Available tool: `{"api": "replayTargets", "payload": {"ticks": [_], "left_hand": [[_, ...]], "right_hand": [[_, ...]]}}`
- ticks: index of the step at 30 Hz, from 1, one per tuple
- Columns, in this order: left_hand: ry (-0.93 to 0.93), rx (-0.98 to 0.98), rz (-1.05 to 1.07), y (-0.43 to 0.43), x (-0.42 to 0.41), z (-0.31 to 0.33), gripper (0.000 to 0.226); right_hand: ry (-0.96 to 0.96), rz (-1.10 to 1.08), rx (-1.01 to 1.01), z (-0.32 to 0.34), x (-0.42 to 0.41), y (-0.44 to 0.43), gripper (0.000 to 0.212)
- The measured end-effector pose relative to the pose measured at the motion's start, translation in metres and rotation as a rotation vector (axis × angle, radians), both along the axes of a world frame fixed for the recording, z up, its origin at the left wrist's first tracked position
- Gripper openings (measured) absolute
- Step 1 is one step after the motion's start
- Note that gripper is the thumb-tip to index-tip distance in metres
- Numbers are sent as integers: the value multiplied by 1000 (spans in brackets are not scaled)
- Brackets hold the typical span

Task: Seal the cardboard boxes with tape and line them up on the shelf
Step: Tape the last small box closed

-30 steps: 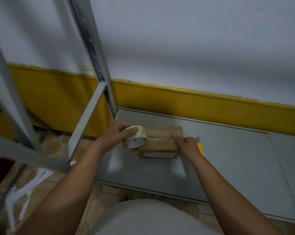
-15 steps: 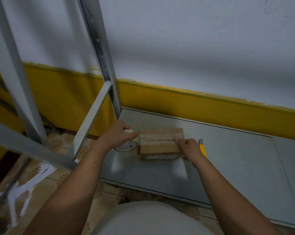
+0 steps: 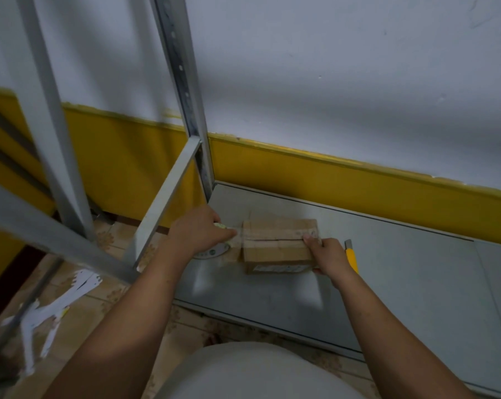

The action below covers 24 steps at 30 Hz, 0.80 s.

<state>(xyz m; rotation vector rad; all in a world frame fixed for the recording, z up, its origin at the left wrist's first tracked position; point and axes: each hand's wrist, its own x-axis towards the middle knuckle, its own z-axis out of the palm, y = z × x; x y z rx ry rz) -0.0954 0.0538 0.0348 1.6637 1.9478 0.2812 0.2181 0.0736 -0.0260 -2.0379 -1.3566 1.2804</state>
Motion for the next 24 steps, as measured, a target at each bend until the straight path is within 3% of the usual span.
{"api": "replayTargets", "payload": {"ticks": [7, 8, 10, 14, 17, 21, 24], "left_hand": [[17, 92, -80, 11, 5, 27, 53], [17, 110, -88, 13, 8, 31, 54], [27, 121, -103, 16, 13, 39, 57], [32, 115, -124, 17, 17, 50, 58], [2, 150, -149, 13, 18, 54, 60], [17, 198, -159, 11, 22, 59, 50], [59, 233, -179, 9, 25, 63, 44]], "right_hand": [[-33, 33, 114, -1, 1, -5, 48], [-66, 32, 139, -1, 2, -6, 54], [-248, 57, 285, -5, 5, -8, 69], [-451, 232, 698, -7, -2, 0, 47], [-336, 403, 767, 4, -24, 3, 56], [-9, 511, 587, 36, -52, 0, 66], [25, 670, 519, 54, -74, 4, 82]]}}
